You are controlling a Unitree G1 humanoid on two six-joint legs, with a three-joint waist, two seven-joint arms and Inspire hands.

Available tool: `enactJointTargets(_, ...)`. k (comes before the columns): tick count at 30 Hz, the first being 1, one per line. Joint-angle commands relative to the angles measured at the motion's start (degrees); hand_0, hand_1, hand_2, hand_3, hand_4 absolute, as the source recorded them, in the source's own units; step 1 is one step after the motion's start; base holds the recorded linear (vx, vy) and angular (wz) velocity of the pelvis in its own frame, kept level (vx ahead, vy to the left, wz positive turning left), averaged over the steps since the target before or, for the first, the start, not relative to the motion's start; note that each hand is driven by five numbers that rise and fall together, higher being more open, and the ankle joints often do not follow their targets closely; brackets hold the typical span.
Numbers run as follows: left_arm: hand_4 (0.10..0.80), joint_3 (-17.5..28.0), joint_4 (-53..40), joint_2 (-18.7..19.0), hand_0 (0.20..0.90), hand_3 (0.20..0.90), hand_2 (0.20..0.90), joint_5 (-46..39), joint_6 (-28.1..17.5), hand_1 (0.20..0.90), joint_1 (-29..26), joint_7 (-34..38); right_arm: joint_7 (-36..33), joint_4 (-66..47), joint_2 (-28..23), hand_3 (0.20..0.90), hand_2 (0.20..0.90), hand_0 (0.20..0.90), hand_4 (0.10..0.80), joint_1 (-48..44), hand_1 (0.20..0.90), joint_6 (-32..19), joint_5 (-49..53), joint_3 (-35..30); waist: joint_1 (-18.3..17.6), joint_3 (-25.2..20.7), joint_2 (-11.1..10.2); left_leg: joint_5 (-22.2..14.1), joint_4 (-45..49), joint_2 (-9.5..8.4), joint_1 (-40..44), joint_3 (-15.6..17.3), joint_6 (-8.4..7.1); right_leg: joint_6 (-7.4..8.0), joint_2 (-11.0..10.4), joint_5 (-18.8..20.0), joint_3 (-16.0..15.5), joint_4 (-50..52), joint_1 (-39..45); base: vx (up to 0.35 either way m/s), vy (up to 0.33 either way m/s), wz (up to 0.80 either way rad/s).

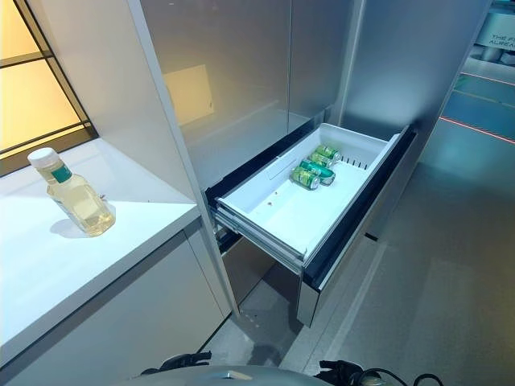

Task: Put drinks into fridge and close the fridge

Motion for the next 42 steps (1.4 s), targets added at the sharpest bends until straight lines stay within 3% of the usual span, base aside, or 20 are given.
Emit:
enactJointTargets(1,0.8,-1.1,3.3,-2.8,0.9,0.9,0.9,-0.3,-2.2,0.9,-2.7,-1.4,1.7,3.5,2.0,0.9,0.9,0.9,0.8,-3.2,0.9,-0.6,-1.1,2.1,0.5,2.5,-1.2,-5.6,0.7,-6.09,1.7,-0.3,5.56,-2.03,3.2,0.9,4.3,1.9,-2.2,0.0,0.0,0.0)
enactJointTargets(7,0.8,-0.6,2.9,-2.8,0.9,0.9,0.9,-2.4,-3.8,0.9,-2.8,0.8,1.6,3.5,2.1,0.9,0.9,0.9,0.8,-3.2,0.9,-0.5,-1.1,2.1,0.6,2.4,-1.2,-5.5,0.8,-6.13,1.6,-0.4,5.5,-2.0,3.2,0.8,4.3,1.8,-2.1,0.0,0.0,0.0)
enactJointTargets(10,0.8,0.7,2.5,-2.6,0.9,0.9,0.9,-4.0,-7.4,0.9,-2.9,4.2,1.8,3.7,1.9,0.9,0.9,0.9,0.8,-3.3,0.9,-0.6,-1.1,1.8,0.8,2.4,-1.1,-5.5,0.7,-6.14,1.7,-0.6,5.43,-2.05,3.2,0.8,4.1,1.7,-2.0,0.0,0.0,0.0)
enactJointTargets(14,0.8,1.0,0.2,-1.3,0.9,0.9,0.9,0.2,-15.5,0.9,-3.5,14.5,1.8,3.5,1.4,0.9,0.9,0.9,0.8,-3.6,0.9,-0.3,-0.3,2.0,1.1,2.6,-1.0,-5.3,0.9,-6.16,1.5,-0.9,5.19,-2.11,3.2,0.7,3.8,1.8,-2.0,0.0,0.0,0.0)
enactJointTargets(19,0.8,0.3,-6.7,1.4,0.9,0.9,0.9,7.2,-16.5,0.9,-5.0,19.6,2.5,2.8,0.1,0.9,0.9,0.9,0.8,-3.9,0.9,0.1,0.1,1.8,1.6,3.1,-0.7,-5.0,0.9,-6.17,1.2,-1.3,5.0,-2.19,3.2,0.7,3.5,1.8,-2.0,-0.014,0.007,0.01)
enactJointTargets(23,0.8,-1.1,-15.2,3.8,0.9,0.9,0.9,5.6,-11.7,0.9,-5.8,11.8,3.0,1.5,-1.2,0.9,0.9,0.9,0.8,-3.9,0.9,1.0,-0.4,1.3,1.6,3.4,0.0,-4.7,0.8,-6.13,1.1,-1.4,4.95,-2.21,3.3,0.7,3.5,2.0,-2.2,-0.007,0.009,0.0)
enactJointTargets(25,0.8,-1.6,-20.4,4.9,0.9,0.9,0.9,1.3,-7.7,0.9,-5.7,4.2,3.1,0.9,-1.7,0.9,0.9,0.9,0.8,-3.8,0.9,1.2,-1.0,1.1,1.4,3.4,0.4,-4.7,0.8,-6.1,1.0,-1.4,4.95,-2.18,3.3,0.7,3.7,2.1,-2.4,-0.026,0.04,0.0)
enactJointTargets(28,0.8,-4.3,-36.0,8.9,0.9,0.9,0.9,-6.4,4.3,0.9,-5.3,-15.9,3.8,-0.4,-3.4,0.9,0.9,0.9,0.8,-3.4,0.9,1.7,-2.6,0.5,1.1,3.6,1.4,-4.8,0.7,-5.99,1.0,-1.1,5.03,-2.01,3.4,0.6,3.9,2.1,-2.6,-0.025,0.052,-0.01)
enactJointTargets(30,0.8,-5.5,-42.1,12.1,0.9,0.9,0.9,-5.5,5.7,0.9,-5.6,-20.0,4.1,-0.7,-4.0,0.9,0.9,0.9,0.8,-3.3,0.9,1.8,-3.2,0.3,0.9,3.7,1.9,-4.7,0.6,-5.86,1.1,-0.9,5.02,-1.89,3.4,0.6,4.1,2.2,-2.7,-0.015,0.046,0.0)
enactJointTargets(31,0.8,-4.9,-51.1,16.6,0.9,0.9,0.9,-8.2,10.3,0.9,-6.9,-24.3,4.1,-1.0,-4.6,0.9,0.9,0.9,0.8,-2.9,0.9,1.6,-3.4,0.6,0.7,3.6,2.4,-4.7,0.4,-5.83,1.2,-0.8,5.13,-1.63,3.4,0.7,4.2,2.2,-2.7,-0.009,0.041,0.0)
enactJointTargets(32,0.8,-3.2,-56.8,18.7,0.9,0.9,0.9,-11.3,13.5,0.9,-7.9,-27.2,4.0,-1.2,-4.8,0.9,0.9,0.9,0.8,-2.5,0.9,1.5,-3.5,0.6,0.7,3.6,2.5,-4.7,0.4,-5.85,1.2,-0.8,5.2,-1.51,3.3,0.7,4.2,2.1,-2.6,-0.01,0.042,0.0)
enactJointTargets(35,0.8,2.2,-71.7,21.8,0.9,0.9,0.9,-27.3,20.7,0.9,-11.5,-30.2,4.0,-0.5,-5.0,0.9,0.9,0.9,0.8,-1.2,0.9,0.0,-3.8,-0.1,1.2,3.1,2.7,-5.0,0.4,-5.88,1.1,-1.1,5.29,-1.33,3.1,0.7,3.8,1.6,-2.2,0.005,-0.004,0.01)
enactJointTargets(36,0.8,4.0,-74.9,21.9,0.9,0.9,0.9,-32.3,21.6,0.9,-12.4,-29.2,3.9,-0.1,-4.7,0.9,0.9,0.9,0.8,-0.8,0.9,-0.5,-3.9,-0.4,1.4,2.9,2.7,-5.1,0.4,-5.93,1.2,-1.3,5.33,-1.27,3.0,0.7,3.7,1.4,-2.0,0.022,-0.024,0.1)
enactJointTargets(39,0.8,8.5,-80.5,20.6,0.9,0.9,0.9,-42.7,18.4,0.9,-13.9,-23.5,3.1,-0.2,-3.6,0.9,0.9,0.9,0.8,0.4,0.9,-1.1,-3.4,0.1,1.7,2.6,2.2,-5.3,0.4,-5.93,1.4,-2.0,5.26,-1.3,2.9,0.6,3.4,1.1,-1.4,0.033,-0.034,0.2)
enactJointTargets(42,0.8,14.3,-84.5,18.3,0.9,0.9,0.9,-51.5,9.0,0.9,-15.3,-19.5,1.7,-0.5,-2.0,0.9,0.9,0.9,0.8,2.0,0.9,-1.7,-2.6,0.9,2.1,2.2,1.4,-5.5,0.4,-6.02,1.5,-2.8,5.22,-1.52,2.8,0.4,3.0,0.9,-0.9,0.035,-0.052,0.05)
